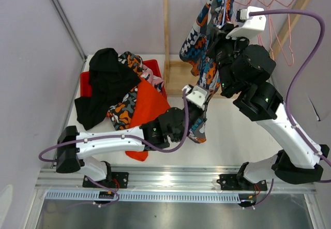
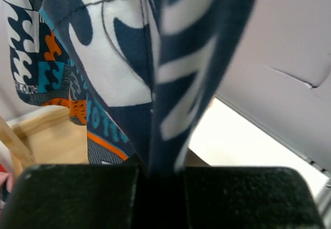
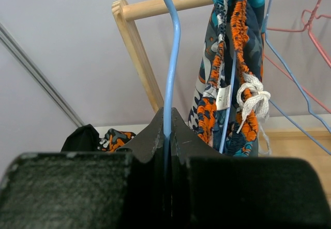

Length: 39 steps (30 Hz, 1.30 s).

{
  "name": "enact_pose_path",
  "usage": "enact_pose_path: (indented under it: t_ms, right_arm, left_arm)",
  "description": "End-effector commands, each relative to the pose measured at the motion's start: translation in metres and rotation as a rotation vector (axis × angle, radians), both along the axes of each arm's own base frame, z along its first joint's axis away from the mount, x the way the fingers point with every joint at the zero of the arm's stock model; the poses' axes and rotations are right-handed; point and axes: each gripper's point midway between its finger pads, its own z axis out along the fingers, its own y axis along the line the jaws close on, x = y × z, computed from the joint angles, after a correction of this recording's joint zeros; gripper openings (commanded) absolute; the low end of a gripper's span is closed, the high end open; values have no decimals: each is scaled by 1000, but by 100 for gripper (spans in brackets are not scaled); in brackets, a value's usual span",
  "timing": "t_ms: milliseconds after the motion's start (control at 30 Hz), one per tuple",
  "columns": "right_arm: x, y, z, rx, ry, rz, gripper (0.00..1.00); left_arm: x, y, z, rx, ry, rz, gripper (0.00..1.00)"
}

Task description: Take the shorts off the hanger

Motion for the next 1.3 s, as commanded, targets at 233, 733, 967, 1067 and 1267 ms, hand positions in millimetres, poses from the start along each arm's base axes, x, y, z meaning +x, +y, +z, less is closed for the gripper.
enact_pose_path:
  t_ms: [233, 733, 967, 1067, 1267]
  right_arm:
    - [9, -36, 55, 82, -108, -53, 0]
    - [7, -35, 54, 108, -68, -10, 0]
    - [-67, -8, 18, 126, 42, 151, 0]
    - [-97, -7, 1, 123, 101, 184, 0]
    - [-140, -19, -20, 111, 195, 178, 0]
  left_arm:
    - [-110, 40, -54, -74, 157, -76, 0]
    - [-159, 44, -122, 45, 242, -100, 0]
    - [-1, 71, -46, 29, 106, 131, 0]
    - [64, 94, -3, 30, 63, 243, 0]
    - [154, 163, 75, 16, 30, 420, 0]
